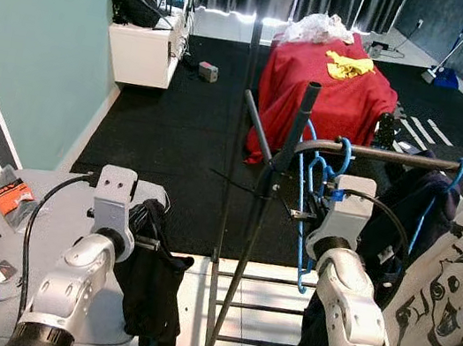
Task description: Hang hanger
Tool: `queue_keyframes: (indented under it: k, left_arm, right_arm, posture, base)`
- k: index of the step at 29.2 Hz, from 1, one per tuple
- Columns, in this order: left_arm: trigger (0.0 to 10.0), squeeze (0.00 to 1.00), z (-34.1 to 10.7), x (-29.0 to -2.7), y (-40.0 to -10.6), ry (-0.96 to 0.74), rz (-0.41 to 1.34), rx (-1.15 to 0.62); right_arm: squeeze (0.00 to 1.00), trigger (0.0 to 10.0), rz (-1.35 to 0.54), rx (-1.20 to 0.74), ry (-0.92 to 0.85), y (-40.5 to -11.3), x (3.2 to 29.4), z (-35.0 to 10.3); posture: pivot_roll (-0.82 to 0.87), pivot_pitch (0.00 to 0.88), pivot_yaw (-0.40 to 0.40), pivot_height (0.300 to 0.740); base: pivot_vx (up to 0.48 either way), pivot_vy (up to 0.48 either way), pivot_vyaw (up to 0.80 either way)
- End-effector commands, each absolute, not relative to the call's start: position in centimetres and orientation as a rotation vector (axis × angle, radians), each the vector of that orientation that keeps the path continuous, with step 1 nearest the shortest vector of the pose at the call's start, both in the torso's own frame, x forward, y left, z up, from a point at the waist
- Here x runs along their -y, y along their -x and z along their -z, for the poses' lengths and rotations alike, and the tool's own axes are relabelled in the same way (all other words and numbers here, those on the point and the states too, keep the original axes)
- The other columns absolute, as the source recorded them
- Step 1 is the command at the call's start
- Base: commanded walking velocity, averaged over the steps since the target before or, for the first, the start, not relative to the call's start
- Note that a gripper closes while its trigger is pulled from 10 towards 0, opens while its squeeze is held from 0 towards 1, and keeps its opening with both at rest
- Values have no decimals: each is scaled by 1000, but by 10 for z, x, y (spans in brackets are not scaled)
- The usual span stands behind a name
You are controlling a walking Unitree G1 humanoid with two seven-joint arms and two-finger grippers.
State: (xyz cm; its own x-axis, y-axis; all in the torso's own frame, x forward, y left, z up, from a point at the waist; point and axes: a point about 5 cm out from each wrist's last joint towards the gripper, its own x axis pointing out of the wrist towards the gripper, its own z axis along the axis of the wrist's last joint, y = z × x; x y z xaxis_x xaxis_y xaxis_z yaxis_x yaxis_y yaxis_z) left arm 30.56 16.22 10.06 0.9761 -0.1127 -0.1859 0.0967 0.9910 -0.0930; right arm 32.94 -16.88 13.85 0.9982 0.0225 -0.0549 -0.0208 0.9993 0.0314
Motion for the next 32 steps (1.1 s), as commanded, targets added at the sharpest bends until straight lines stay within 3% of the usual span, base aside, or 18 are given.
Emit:
queue_keyframes:
  k: [1, 2, 11, 12, 14, 15, 22, 24, 32]
  left_arm:
    - [10000, 0, -97, -161, -304, 106, 100, -194]
    - [10000, 0, -93, -160, -301, 113, 98, -209]
    - [10000, 0, -87, -157, -296, 129, 86, -226]
    - [10000, 0, -87, -157, -296, 127, 83, -224]
    - [10000, 0, -87, -157, -296, 127, 83, -224]
    - [10000, 0, -88, -157, -297, 125, 82, -220]
    - [10000, 0, -92, -157, -299, 122, 84, -205]
    - [10000, 0, -94, -157, -300, 121, 89, -194]
    - [10000, 0, -95, -153, -300, 124, 98, -184]
  right_arm:
    - [0, 8471, -24, -230, -54, -319, 169, -101]
    - [0, 10000, -43, -286, -46, -315, 167, -91]
    - [0, 10000, -63, -327, -60, -311, 165, -84]
    - [0, 8627, -42, -254, -44, -316, 170, -95]
    - [0, 8627, -42, -254, -44, -316, 170, -95]
    - [0, 0, -20, -167, -31, -321, 176, -107]
    - [0, 0, 22, 27, 42, -327, 185, -135]
    - [0, 0, 26, 202, 147, -322, 186, -153]
    - [0, 0, 46, 384, 223, -303, 188, -163]
  posture:
    - [-3, 18, 0, 740]
    - [-6, 23, -6, 740]
    - [-5, 22, -23, 740]
    - [-4, 20, -21, 740]
    - [-4, 20, -21, 740]
    - [-2, 19, -19, 740]
    - [-3, 18, -10, 740]
    - [-7, 13, -5, 740]
    - [-9, 7, -5, 740]
  base:
    - [0, 0, 0]
    - [0, 0, 0]
    - [0, 0, 0]
    - [0, 0, 0]
    - [0, 0, 0]
    - [0, 0, 0]
    - [0, 0, 0]
    - [0, 0, 0]
    - [0, 0, 0]
